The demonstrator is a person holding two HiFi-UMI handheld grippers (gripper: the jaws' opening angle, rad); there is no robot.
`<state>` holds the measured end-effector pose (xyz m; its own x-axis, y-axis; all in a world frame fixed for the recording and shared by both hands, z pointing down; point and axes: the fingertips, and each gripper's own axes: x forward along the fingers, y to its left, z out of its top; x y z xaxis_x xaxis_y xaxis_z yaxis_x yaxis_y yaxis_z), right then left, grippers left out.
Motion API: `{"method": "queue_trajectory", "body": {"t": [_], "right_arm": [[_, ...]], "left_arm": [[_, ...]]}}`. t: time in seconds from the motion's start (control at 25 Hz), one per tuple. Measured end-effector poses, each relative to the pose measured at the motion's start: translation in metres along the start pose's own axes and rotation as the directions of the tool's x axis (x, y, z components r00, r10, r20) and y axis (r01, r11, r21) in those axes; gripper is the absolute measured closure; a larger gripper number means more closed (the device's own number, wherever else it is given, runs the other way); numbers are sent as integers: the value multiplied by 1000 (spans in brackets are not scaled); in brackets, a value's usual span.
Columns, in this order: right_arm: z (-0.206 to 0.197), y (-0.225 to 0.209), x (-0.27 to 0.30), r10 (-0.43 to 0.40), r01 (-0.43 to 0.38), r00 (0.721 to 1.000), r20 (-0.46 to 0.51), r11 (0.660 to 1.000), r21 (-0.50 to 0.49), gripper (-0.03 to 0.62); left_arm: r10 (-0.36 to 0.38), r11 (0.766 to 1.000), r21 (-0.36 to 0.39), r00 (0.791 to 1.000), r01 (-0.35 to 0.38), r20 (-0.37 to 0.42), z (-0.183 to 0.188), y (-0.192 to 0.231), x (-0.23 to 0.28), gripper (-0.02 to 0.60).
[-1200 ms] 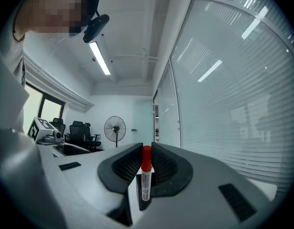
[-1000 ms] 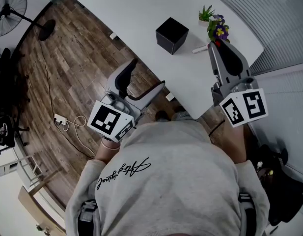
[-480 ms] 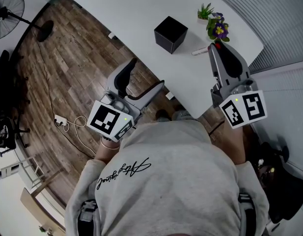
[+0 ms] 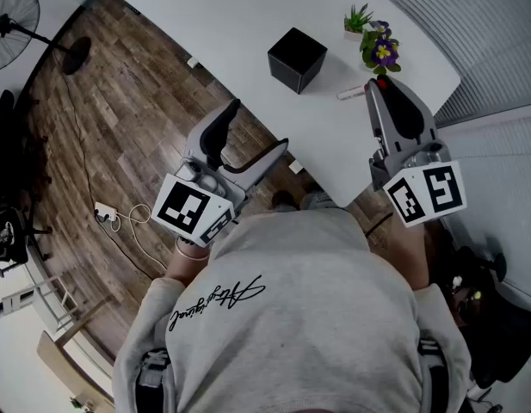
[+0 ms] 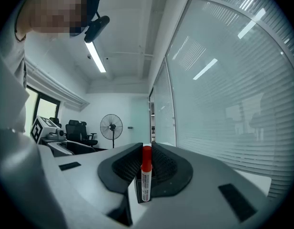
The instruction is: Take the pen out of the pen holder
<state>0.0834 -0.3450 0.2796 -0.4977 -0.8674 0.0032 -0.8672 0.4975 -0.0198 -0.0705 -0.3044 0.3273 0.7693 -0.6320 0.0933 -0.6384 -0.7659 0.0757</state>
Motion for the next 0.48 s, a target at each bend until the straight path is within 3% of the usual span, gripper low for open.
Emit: {"method": "queue_trajectory", "body": {"t": [0.48], "right_arm": [[-5,4,2,16,-16,1000,-12,1000,-3,538]], "left_arm": [[-3,1000,6,1000,3,0,1,0,1,227]]}}
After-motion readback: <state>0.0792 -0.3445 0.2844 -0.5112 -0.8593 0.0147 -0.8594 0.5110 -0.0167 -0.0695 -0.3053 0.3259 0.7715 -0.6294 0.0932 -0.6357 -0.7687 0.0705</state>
